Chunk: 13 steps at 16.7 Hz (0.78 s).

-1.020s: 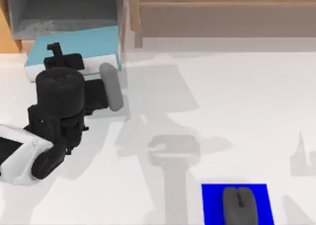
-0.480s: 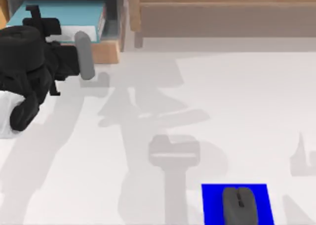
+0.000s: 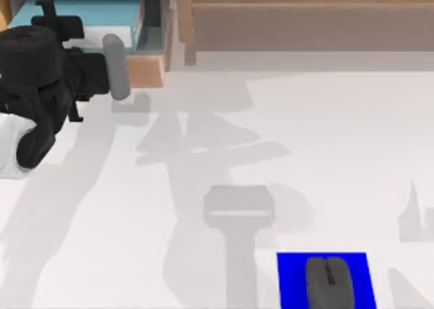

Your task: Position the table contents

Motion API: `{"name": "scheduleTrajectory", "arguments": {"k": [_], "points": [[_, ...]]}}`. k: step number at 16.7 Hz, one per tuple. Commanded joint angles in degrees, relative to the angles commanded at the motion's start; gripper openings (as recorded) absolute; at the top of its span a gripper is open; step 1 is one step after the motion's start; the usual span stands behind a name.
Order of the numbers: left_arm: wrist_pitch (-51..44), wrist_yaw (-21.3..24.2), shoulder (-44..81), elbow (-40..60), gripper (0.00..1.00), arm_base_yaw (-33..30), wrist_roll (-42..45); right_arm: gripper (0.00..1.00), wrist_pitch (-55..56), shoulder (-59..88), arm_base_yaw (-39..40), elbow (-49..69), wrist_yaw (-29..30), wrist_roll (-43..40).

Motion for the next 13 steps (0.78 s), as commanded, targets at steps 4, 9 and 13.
{"name": "scheduleTrajectory", "arguments": {"k": [4, 9, 13], "points": [[-0.7, 0.9, 3.8, 3.6, 0.0, 0.4, 0.0, 1.0, 0.0, 0.0, 0.0, 0.0, 0.0, 0.0], [-0.7, 0.9, 3.9, 3.7, 0.15, 0.4, 0.0, 1.0, 0.0, 0.0, 0.0, 0.0, 0.0, 0.0], [-0.7, 0.9, 3.9, 3.7, 0.45, 0.4, 0.0, 1.0, 0.0, 0.0, 0.0, 0.0, 0.0, 0.0]]}}
